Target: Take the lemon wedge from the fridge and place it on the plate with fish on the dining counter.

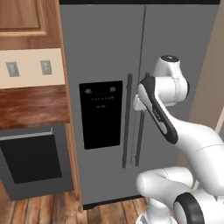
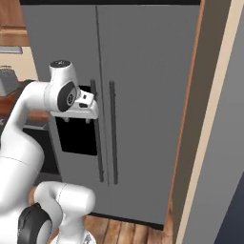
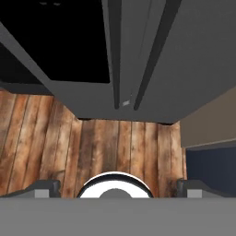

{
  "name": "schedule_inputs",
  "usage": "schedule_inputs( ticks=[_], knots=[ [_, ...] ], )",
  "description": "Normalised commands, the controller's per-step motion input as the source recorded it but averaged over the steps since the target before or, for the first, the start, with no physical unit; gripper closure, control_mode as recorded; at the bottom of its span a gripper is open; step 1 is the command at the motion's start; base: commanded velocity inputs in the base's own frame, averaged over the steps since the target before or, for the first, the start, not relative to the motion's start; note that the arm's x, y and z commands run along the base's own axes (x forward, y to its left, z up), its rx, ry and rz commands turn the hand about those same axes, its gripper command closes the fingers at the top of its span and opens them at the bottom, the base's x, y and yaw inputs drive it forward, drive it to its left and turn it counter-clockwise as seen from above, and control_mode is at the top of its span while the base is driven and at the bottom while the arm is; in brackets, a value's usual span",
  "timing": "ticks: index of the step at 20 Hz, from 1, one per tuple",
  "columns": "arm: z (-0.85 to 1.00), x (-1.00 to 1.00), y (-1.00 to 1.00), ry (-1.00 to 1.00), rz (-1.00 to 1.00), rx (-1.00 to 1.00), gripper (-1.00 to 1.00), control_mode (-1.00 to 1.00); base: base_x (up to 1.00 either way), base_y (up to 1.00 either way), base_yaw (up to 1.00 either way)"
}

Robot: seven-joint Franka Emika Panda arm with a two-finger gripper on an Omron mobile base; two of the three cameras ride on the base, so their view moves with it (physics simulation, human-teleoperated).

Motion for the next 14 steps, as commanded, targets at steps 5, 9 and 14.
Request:
schedule_inputs(
  ticks=[5,9,14],
  knots=[
    [0.0,0.0,0.0,0.0,0.0,0.0,-1.0,1.0,-0.47,0.22,0.0],
    [0.0,0.0,0.0,0.0,0.0,0.0,-1.0,1.0,-0.34,0.04,0.0],
    [0.0,0.0,0.0,0.0,0.0,0.0,-1.0,1.0,-0.21,0.0,0.0]
  ],
)
